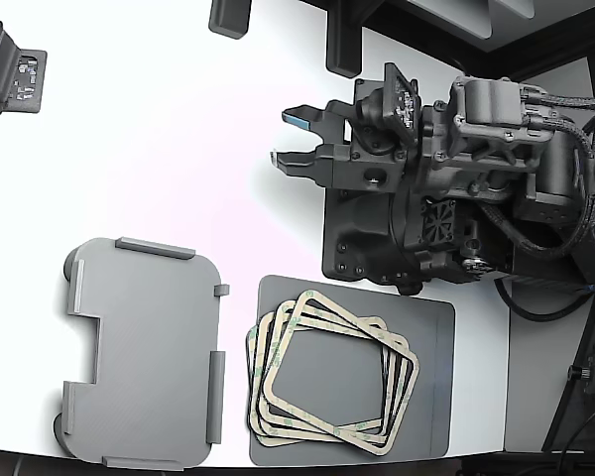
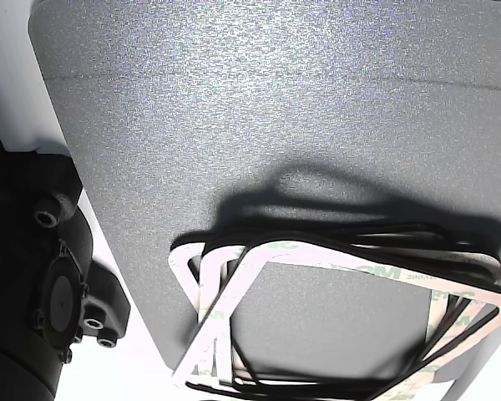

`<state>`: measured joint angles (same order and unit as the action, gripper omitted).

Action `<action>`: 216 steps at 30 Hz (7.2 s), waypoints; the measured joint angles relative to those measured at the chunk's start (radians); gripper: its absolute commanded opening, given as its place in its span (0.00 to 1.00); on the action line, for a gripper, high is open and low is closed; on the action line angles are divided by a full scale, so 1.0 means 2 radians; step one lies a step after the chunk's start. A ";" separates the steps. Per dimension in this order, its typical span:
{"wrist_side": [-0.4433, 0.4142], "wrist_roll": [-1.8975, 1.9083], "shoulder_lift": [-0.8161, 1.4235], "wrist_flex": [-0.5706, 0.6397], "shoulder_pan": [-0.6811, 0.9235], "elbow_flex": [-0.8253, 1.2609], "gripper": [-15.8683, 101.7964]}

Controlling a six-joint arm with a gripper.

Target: Grab top frame and put it into gray box.

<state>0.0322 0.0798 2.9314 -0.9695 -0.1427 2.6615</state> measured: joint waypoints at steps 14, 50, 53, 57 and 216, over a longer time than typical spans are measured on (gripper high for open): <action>0.000 0.000 0.000 0.000 0.000 0.000 0.99; -0.068 -0.309 -0.221 -0.199 0.245 -0.304 0.98; -0.060 -0.382 -0.225 -0.210 0.287 -0.310 0.98; -0.044 -0.498 -0.265 -0.239 0.339 -0.329 0.97; -0.051 -0.693 -0.756 -0.268 0.743 -0.538 0.37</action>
<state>-0.0706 -1.3054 1.4189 -1.5048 1.3438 1.5846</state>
